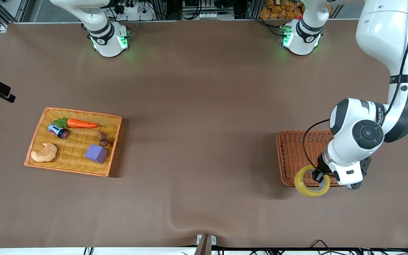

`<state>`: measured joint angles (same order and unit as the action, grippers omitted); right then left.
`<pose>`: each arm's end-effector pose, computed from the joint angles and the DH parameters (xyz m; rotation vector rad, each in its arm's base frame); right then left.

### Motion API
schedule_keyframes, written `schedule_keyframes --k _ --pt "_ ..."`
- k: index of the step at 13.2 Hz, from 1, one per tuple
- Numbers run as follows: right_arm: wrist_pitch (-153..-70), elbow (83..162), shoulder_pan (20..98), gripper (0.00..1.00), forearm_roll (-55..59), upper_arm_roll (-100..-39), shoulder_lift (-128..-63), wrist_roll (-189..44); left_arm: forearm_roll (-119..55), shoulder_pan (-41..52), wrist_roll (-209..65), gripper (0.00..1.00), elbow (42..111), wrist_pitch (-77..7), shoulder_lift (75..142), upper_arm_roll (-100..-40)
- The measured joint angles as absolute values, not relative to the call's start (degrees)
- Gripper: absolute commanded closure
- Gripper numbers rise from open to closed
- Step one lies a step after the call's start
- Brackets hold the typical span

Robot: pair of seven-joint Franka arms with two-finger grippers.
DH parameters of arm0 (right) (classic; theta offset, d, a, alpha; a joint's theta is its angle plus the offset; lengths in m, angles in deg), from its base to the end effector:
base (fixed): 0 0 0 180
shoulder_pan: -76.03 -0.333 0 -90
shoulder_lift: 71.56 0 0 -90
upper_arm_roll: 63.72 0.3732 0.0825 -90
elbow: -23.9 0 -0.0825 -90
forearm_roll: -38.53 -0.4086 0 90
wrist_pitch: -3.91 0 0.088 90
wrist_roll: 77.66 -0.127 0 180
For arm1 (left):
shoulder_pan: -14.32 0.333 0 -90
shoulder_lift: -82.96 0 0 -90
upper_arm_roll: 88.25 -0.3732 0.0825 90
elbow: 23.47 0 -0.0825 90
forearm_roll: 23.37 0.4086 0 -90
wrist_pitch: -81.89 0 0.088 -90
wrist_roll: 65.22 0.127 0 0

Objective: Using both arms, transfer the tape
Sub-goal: 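Lift the tape with the left gripper and carry it over the basket, then lower the tape into the basket and open the left gripper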

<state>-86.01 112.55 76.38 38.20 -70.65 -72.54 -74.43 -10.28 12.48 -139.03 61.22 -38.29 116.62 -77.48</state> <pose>0.5810 -0.0728 0.6634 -3.1364 0.1108 -0.0086 0.7565 -0.1269 0.3584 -2.7253 -1.4720 -0.1525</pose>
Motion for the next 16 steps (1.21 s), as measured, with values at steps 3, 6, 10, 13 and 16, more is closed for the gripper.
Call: schedule_keyframes --k 3,6,10,13,16 --pt "-85.9 112.6 76.4 0.0 38.6 -70.6 -72.5 -74.4 -11.9 16.5 -145.0 1.0 62.7 -34.4 116.4 -77.5" --pt "-85.8 112.6 76.2 0.0 38.6 -70.4 -72.6 -74.5 -14.6 21.3 -145.2 1.0 67.6 -34.3 115.2 -77.4" --pt "-85.7 112.6 76.3 0.0 38.6 -70.4 -72.7 -74.5 -14.6 23.3 -146.2 1.0 81.4 -46.0 107.5 -77.3" --pt "-85.5 112.6 76.2 0.0 38.6 -70.4 -72.8 -74.5 -14.7 23.4 -147.2 1.0 85.5 -46.6 104.1 -77.3" --pt "-85.5 112.7 76.2 0.0 38.6 -70.4 -72.9 -74.5 -14.7 23.1 -150.7 1.0 86.9 -49.0 104.9 -77.1"
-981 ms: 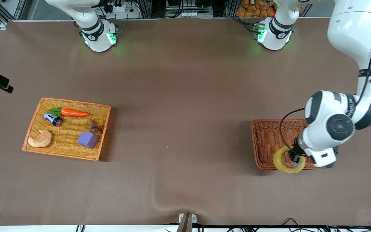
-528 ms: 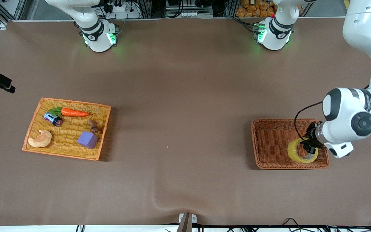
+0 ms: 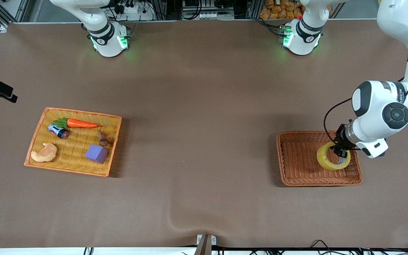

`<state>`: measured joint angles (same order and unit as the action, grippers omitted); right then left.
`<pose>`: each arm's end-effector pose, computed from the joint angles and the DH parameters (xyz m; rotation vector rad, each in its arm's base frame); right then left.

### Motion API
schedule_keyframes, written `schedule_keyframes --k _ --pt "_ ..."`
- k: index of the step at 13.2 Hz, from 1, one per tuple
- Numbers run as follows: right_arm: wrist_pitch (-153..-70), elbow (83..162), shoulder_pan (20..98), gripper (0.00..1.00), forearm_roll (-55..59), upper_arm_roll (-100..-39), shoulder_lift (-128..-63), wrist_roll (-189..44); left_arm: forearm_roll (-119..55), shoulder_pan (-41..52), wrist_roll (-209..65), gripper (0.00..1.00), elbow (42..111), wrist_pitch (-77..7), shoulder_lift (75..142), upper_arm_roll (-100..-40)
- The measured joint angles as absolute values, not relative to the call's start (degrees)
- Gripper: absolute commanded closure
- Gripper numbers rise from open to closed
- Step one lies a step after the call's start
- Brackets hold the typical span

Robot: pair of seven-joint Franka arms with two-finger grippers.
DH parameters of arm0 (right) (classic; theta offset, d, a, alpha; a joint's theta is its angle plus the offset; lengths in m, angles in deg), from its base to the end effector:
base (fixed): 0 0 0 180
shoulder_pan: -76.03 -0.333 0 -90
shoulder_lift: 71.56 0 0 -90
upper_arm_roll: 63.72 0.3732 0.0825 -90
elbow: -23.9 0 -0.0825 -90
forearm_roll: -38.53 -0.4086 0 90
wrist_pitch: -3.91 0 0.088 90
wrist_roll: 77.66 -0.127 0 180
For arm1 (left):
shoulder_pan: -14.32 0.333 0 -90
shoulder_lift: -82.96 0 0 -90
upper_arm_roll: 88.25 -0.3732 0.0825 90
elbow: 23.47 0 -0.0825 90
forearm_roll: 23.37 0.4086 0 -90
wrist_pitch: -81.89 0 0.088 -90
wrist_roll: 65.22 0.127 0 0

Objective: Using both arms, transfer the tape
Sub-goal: 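Lower the tape into the basket and open the left gripper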

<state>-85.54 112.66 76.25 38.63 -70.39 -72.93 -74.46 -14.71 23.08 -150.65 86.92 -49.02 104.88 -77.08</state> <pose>0.5825 -0.0697 0.6578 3.1364 -0.1010 -0.0189 0.6587 -0.0145 0.3096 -2.4099 -1.9532 -0.0279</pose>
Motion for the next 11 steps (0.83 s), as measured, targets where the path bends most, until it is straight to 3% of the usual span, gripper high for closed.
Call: schedule_keyframes --k 5,6,7,11 --pt "-85.5 112.7 76.2 0.0 38.6 -70.4 -72.9 -74.5 -14.7 21.5 -154.3 1.0 88.0 -53.1 107.8 -76.7" --pt "-85.5 112.7 76.2 0.0 38.6 -70.4 -72.9 -74.5 -14.7 21.5 -154.3 0.78 88.0 -53.1 107.9 -76.7" --pt "-85.5 112.7 76.2 0.0 38.6 -70.4 -72.9 -74.5 -14.7 21.6 -154.3 0.01 88.0 -53.1 108.0 -76.7" --pt "-85.3 112.7 76.2 0.0 38.6 -70.4 -72.9 -74.5 -14.7 21.4 -154.3 0.0 88.0 -53.0 108.0 -76.7"
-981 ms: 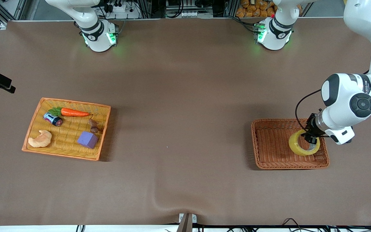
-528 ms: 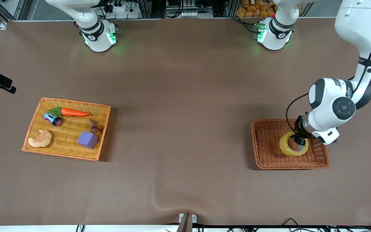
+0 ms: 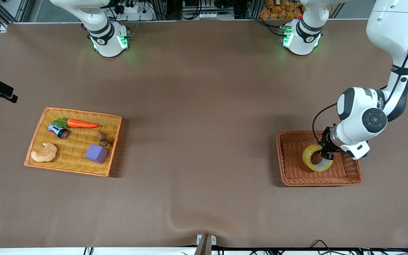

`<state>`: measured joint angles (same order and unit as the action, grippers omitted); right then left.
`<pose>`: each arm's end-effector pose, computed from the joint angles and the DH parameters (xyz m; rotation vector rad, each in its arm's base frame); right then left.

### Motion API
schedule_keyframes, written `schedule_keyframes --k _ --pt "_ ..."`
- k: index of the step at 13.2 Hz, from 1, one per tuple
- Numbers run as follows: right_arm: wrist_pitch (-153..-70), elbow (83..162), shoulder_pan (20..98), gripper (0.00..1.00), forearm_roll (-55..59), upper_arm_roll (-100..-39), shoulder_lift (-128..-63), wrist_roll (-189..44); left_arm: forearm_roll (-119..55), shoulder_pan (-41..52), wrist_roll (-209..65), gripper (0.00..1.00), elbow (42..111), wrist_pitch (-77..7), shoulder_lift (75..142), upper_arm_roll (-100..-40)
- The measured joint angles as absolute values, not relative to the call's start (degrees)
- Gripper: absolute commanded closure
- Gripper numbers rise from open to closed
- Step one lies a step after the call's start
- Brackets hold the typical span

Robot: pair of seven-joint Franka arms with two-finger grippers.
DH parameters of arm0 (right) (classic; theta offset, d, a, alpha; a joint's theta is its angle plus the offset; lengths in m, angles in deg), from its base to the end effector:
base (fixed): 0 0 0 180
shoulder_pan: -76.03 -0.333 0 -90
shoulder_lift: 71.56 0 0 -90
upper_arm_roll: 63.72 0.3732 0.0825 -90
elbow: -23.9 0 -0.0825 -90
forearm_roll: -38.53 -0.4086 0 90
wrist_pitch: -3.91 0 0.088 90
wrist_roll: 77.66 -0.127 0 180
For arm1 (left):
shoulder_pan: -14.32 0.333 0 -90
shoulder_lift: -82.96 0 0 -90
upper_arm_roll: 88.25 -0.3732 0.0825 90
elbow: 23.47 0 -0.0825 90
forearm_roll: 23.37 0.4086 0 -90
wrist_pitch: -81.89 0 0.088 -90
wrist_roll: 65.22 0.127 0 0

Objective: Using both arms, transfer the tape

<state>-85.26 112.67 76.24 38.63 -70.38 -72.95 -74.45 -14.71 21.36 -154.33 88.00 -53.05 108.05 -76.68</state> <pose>0.5820 -0.0694 0.6570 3.1368 -0.1002 -0.0274 0.6577 -0.0408 0.2719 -2.3969 -1.9908 -0.0065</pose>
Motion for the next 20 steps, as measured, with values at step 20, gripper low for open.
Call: schedule_keyframes --k 20 --pt "-83.6 111.3 77.2 0.0 38.6 -71.1 -72.8 -74.6 -17.7 20.4 -99.4 0.0 77.3 -26.7 88.5 -70.6"
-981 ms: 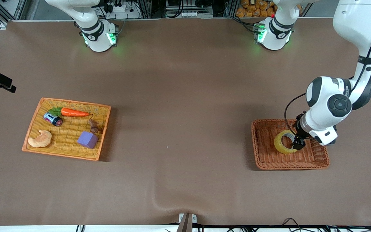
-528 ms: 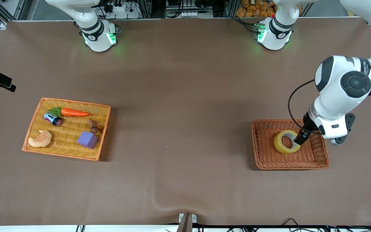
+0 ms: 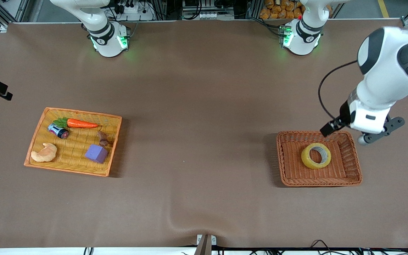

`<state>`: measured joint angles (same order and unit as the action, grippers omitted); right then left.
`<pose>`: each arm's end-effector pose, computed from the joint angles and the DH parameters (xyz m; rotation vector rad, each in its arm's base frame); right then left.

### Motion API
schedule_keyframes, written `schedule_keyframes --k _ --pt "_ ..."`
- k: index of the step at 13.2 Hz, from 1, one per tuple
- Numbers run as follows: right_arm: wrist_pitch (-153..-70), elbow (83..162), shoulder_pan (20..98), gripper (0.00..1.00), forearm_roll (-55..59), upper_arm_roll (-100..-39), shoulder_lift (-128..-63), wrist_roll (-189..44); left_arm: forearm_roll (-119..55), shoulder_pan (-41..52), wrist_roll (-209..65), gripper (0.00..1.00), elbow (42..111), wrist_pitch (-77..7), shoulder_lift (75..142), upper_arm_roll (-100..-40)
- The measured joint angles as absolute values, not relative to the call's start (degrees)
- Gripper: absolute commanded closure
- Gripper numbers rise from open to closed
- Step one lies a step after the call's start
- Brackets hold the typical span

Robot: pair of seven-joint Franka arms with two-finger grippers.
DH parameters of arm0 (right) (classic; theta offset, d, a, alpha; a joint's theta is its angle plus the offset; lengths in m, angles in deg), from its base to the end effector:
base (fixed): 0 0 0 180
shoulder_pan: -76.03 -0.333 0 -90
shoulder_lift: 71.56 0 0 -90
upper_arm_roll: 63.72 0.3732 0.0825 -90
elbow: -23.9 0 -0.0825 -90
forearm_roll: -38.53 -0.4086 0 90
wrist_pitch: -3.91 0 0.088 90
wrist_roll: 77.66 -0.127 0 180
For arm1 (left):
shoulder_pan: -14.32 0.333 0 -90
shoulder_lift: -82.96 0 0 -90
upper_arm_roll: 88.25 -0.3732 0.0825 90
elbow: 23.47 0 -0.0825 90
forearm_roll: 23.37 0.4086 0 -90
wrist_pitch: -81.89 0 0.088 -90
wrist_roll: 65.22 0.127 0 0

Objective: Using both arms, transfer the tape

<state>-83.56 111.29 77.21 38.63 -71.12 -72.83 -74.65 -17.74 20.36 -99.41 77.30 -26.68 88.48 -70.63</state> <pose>0.5762 -0.0862 0.6676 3.1352 -0.1526 -0.0329 0.6160 -0.1099 0.5406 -3.0455 -0.5658 -0.1027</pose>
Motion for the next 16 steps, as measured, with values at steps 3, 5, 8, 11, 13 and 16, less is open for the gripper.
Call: schedule_keyframes --k 3,5,8,11,13,16 --pt "-82.1 110.5 77.5 0.0 38.6 -71.2 -72.8 -74.6 -18.6 18.6 -88.7 0.0 76.9 -21.7 84.9 -73.2" --pt "-80.7 109.2 77.5 0.0 38.6 -71.2 -72.7 -74.7 -18.8 14.9 -81.1 0.0 75.2 -15.3 83.9 -77.5" --pt "-79.6 108.9 77.7 0.0 38.6 -71.2 -72.7 -74.7 -20.8 12.0 -74.7 0.0 70.7 -9.4 83.7 -81.5" --pt "-77.3 108.9 77.7 0.0 38.6 -71.1 -72.7 -74.7 -21.7 8.4 -74.3 0.0 66.8 -7.1 83.7 -84.6" --pt "-76.8 108.9 77.7 0.0 38.6 -70.9 -72.7 -74.7 -22.5 8.2 -73.6 0.0 65.5 -6.4 83.4 -85.1" --pt "-76.7 108.8 77.7 0.0 38.6 -70.9 -72.7 -74.7 -22.5 8.1 -69.1 0.0 65.1 -6.1 82.9 -85.2"
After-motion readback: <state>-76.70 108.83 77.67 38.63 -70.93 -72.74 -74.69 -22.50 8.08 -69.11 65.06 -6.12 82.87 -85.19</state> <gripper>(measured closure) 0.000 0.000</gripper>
